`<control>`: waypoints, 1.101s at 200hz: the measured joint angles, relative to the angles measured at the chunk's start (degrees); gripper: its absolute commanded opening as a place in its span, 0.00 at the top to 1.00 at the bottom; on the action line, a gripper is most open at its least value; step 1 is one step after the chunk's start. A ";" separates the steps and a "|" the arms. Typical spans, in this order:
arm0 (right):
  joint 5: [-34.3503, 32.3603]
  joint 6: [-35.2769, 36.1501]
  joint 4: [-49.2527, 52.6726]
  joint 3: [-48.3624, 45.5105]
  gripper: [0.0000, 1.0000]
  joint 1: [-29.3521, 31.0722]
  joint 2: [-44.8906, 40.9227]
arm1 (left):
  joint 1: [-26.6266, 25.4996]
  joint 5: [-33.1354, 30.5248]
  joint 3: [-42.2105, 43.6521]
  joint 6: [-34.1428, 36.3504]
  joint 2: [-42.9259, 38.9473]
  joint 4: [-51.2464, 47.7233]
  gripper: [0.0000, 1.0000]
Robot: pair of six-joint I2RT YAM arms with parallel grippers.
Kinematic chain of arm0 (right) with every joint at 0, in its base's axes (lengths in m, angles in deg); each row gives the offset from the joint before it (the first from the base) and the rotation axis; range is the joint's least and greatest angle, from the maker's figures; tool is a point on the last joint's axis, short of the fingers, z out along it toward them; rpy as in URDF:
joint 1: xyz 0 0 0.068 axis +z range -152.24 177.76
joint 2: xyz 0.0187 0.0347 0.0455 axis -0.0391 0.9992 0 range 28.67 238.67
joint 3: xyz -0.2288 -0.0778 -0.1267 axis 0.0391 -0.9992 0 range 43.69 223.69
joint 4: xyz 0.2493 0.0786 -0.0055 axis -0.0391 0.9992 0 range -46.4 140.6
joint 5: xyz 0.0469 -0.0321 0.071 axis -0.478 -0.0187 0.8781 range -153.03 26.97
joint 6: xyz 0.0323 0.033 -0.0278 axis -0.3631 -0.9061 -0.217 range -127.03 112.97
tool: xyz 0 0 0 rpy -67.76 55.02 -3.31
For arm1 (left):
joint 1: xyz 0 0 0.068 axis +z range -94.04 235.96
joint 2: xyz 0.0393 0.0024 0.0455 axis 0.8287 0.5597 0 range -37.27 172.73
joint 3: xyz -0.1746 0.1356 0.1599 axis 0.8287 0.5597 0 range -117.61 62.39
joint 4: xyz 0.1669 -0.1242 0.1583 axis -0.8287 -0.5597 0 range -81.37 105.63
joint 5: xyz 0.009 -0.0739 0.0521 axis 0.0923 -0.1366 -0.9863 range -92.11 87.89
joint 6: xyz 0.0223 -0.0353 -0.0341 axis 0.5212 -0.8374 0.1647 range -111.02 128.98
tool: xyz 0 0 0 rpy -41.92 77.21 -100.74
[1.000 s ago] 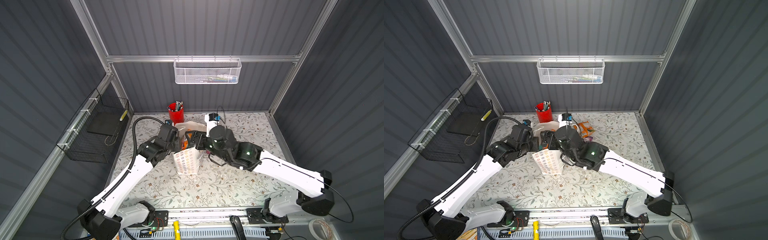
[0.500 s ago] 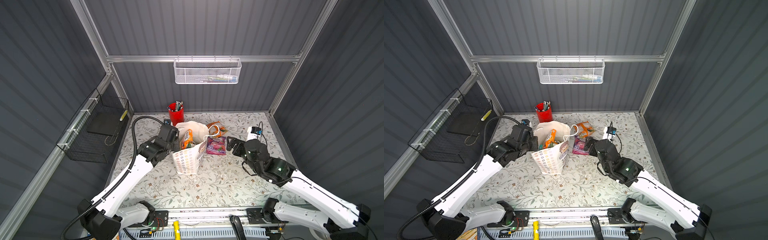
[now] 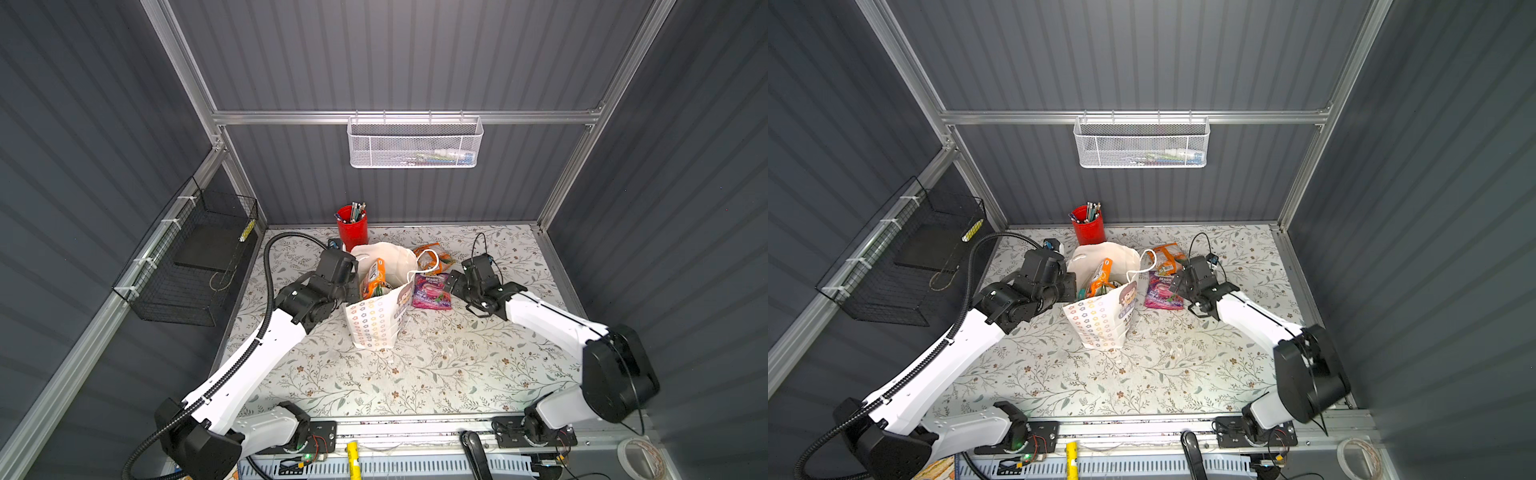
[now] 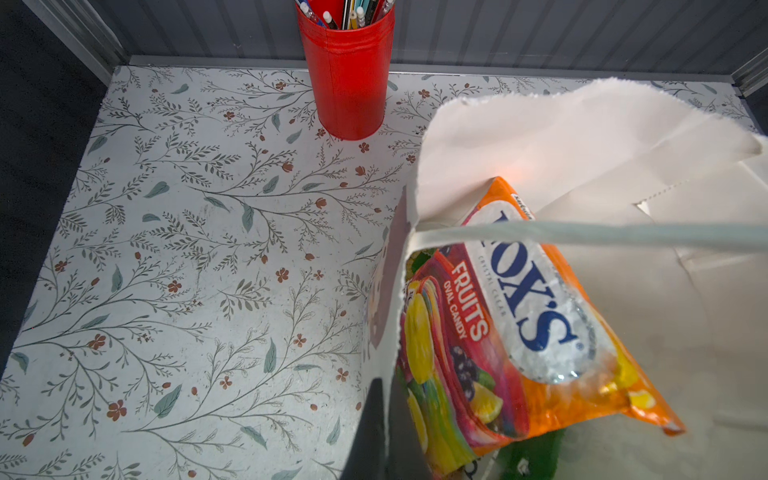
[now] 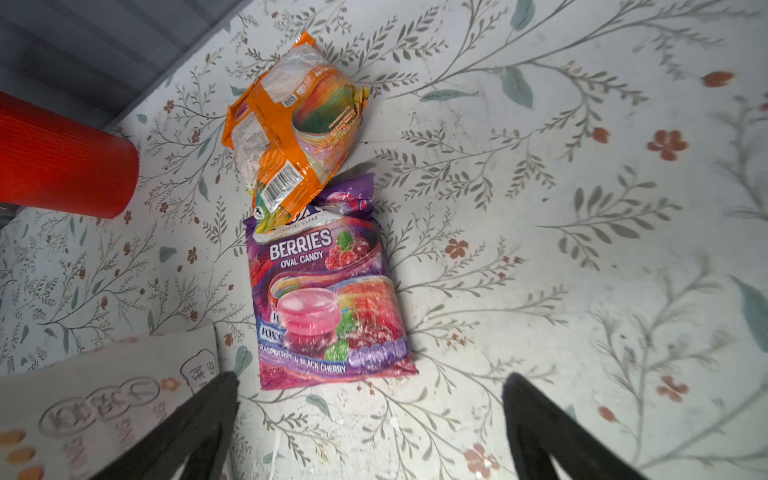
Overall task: Place the snacks into the paper bag
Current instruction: 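Move the right gripper down onto the purple Berries packet, then grasp the purple Berries packet with the right gripper and lift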
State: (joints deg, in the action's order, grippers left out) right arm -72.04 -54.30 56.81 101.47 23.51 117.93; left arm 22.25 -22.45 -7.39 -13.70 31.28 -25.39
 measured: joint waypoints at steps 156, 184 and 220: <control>11.65 2.14 -1.25 10.32 0.43 -2.67 21.16 | 0.00 0.00 0.00 0.66 -0.28 0.17 1.00; 12.74 1.95 -1.64 10.25 0.65 -2.82 21.35 | 0.00 0.00 0.00 0.68 -0.39 0.17 1.00; 14.56 0.24 -5.68 7.80 0.92 -3.19 20.61 | 0.00 0.02 0.00 0.83 -0.44 0.17 1.00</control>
State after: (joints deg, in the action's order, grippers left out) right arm -57.49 -54.06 51.13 109.28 20.32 138.54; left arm 22.25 -22.42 -7.39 -12.87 30.85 -25.21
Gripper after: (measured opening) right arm 0.139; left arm 0.050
